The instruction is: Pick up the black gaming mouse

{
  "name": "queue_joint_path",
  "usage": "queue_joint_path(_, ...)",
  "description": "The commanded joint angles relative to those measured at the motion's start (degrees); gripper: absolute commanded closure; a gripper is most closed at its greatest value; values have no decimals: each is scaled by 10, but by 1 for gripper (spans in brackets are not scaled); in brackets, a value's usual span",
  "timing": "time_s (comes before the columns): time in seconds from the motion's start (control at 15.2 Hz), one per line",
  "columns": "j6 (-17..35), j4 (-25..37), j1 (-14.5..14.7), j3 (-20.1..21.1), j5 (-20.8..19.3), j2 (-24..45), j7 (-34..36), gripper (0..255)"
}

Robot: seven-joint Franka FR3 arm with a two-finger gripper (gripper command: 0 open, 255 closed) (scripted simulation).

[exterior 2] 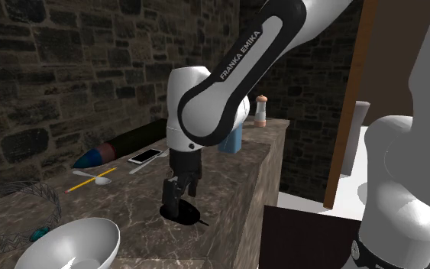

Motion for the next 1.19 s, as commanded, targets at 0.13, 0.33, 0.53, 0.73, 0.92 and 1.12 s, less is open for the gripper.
queue_joint_path(0.13, 37, -4, 2, 0, 11, 33, -10, 0)
queue_joint_path(0.33, 42, -5, 2, 0, 13, 37, -11, 0)
queue_joint_path(0.53, 42, -5, 2, 0, 13, 37, -11, 255)
queue_joint_path(0.73, 42, -5, 2, 0, 13, 37, -11, 255)
queue_joint_path(0.92, 42, -5, 2, 0, 13, 37, -11, 255)
queue_joint_path(1.12, 24, -3, 1, 0, 7, 22, -7, 255)
